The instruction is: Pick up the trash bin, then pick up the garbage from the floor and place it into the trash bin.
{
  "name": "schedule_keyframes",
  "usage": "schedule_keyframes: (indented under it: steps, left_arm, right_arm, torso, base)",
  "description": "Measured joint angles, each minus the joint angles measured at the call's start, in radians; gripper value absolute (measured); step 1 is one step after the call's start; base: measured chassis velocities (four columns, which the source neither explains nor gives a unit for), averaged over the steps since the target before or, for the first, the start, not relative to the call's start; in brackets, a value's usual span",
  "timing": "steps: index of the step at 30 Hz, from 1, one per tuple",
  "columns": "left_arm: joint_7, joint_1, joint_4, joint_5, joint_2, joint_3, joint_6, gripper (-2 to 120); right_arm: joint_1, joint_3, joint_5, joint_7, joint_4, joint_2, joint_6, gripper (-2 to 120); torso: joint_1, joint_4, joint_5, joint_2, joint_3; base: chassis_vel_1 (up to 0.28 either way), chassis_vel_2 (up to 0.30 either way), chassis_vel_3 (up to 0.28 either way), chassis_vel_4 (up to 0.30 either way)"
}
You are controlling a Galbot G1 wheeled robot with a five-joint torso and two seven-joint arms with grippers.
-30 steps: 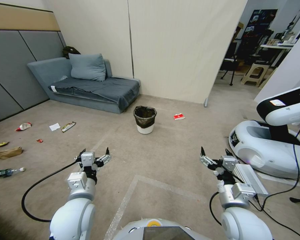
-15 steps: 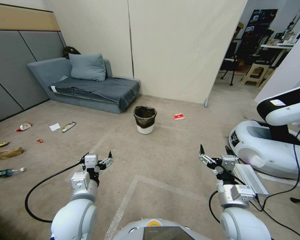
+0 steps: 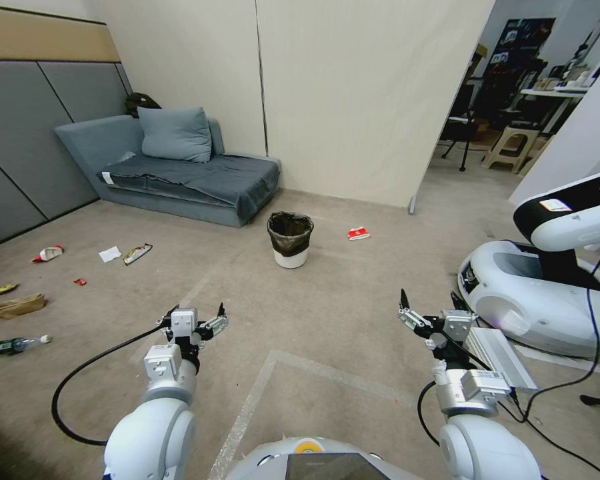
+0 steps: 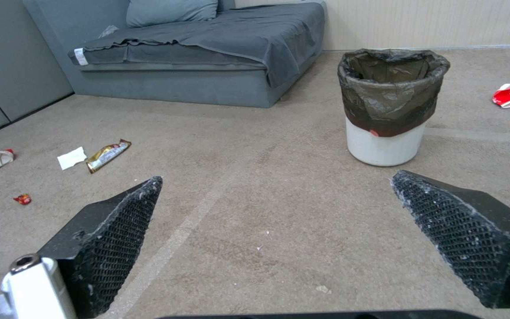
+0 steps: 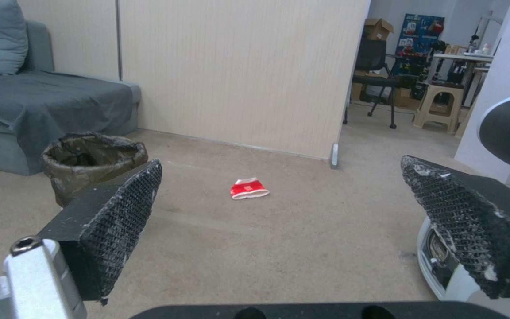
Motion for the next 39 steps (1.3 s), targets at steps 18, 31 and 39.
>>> schedule_keyframes:
  steps: [18,31,39]
  left_arm:
    - [-0.002,-0.001,0.001,0.006,-0.006,0.005,-0.001,100]
    - [-0.002,-0.003,0.001,0.013,-0.007,0.01,-0.002,100]
    - [-0.001,-0.003,0.001,0.018,-0.008,0.014,-0.002,100]
  right_arm:
    - [0.002,0.0,0.014,-0.001,-0.004,0.0,0.007,100]
    - [0.002,0.0,0.014,-0.003,-0.005,0.0,0.009,100]
    - [0.002,0.0,0.014,-0.006,-0.006,0.0,0.011,100]
  torso:
    - [0.0,0.0,0.0,0.0,0.0]
    - [0.0,0.0,0.0,0.0,0.0]
    - [0.0,-0.0001,0.0,0.0,0.0]
  base:
    - [-0.13,0.129,0.134,-0.13]
    - [-0.136,0.126,0.126,-0.128]
    - [-0.137,0.124,0.121,-0.126]
